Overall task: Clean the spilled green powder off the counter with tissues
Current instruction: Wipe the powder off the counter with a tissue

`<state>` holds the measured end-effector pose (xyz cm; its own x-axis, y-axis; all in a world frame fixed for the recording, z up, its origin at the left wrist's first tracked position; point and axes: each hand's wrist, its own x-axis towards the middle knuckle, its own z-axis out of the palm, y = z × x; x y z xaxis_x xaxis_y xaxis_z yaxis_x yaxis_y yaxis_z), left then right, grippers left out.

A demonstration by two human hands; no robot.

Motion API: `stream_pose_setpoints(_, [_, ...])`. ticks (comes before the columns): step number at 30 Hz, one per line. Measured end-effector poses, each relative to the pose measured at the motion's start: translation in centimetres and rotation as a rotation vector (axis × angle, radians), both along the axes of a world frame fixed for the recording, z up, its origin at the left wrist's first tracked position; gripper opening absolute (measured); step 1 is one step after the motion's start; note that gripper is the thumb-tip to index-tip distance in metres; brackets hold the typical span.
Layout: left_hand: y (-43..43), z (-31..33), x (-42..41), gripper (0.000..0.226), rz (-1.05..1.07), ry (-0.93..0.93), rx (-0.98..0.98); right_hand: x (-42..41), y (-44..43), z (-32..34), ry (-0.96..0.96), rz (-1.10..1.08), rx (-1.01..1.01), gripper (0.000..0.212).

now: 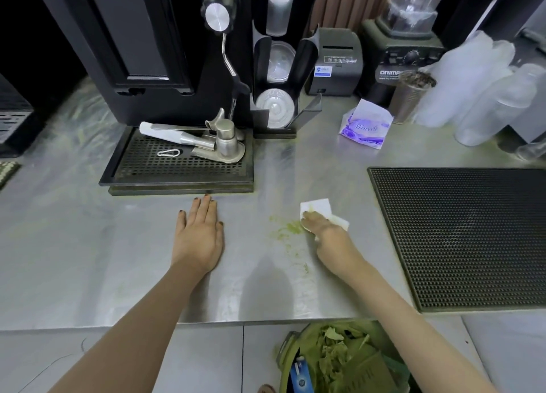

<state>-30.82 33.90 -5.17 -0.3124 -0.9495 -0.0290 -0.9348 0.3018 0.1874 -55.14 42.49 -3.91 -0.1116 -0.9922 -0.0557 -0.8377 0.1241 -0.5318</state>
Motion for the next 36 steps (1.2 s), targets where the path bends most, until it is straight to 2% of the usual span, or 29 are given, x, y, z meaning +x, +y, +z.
stream_pose_setpoints(2, [0.0, 0.0, 0.0, 0.052, 0.000, -0.002, 0.001, -1.8, -1.9, 1.0, -0.037, -0.044, -0.018, 0.054])
stream_pose_setpoints(4, [0.0, 0.0, 0.0, 0.052, 0.002, -0.003, 0.001, -5.0, -4.7, 2.2, 0.022, -0.193, -0.074, 0.056])
stream_pose_setpoints(7, [0.0, 0.0, 0.0, 0.052, -0.002, -0.004, 0.004, -8.9, -8.1, 2.4, 0.072, -0.401, 0.056, 0.047])
stream_pose_setpoints(9, [0.0, -0.1, 0.0, 0.052, -0.003, -0.015, 0.004, -7.8, -8.3, 1.7, 0.060, -0.433, 0.103, 0.045])
stream_pose_setpoints(11, [-0.1, -0.1, 0.0, 0.053, 0.001, -0.019, 0.007, -4.5, -7.0, 0.8, 0.040, -0.303, 0.093, 0.046])
stream_pose_setpoints(14, [-0.2, -0.2, 0.0, 0.053, 0.003, -0.032, 0.009, 1.6, -2.9, -0.6, -0.023, 0.101, -0.034, 0.052])
stream_pose_setpoints(16, [-0.1, -0.2, 0.0, 0.053, 0.005, -0.033, 0.007, 2.4, -1.4, -0.4, -0.071, 0.253, -0.033, 0.057])
stream_pose_setpoints(18, [-0.1, -0.1, 0.0, 0.053, 0.006, -0.028, 0.008, 0.1, -3.1, 0.7, -0.091, 0.161, -0.089, 0.060])
stream_pose_setpoints(21, [-0.2, -0.1, 0.0, 0.053, 0.002, -0.028, 0.010, -6.7, -8.5, 0.8, 0.007, -0.188, -0.169, 0.056])
stream_pose_setpoints(23, [-0.1, -0.1, -0.1, 0.053, 0.004, -0.028, 0.011, -10.3, -11.1, -0.2, 0.024, -0.325, -0.086, 0.043])
stream_pose_setpoints(25, [-0.1, 0.0, -0.1, 0.053, 0.004, -0.029, 0.012, -11.2, -12.5, -1.5, 0.029, -0.350, -0.020, 0.039])
stream_pose_setpoints(27, [-0.1, -0.1, 0.0, 0.053, 0.003, -0.032, 0.011, -9.5, -12.4, -1.8, 0.034, -0.299, -0.005, 0.040])
stream_pose_setpoints(34, [-0.1, -0.2, 0.1, 0.053, 0.005, -0.010, -0.003, -1.9, -2.4, -0.5, -0.035, 0.343, 0.018, 0.056])
stream_pose_setpoints(36, [-0.1, -0.3, 0.0, 0.053, 0.005, -0.014, -0.006, -2.8, -2.6, 1.1, -0.082, 0.354, 0.001, 0.059])
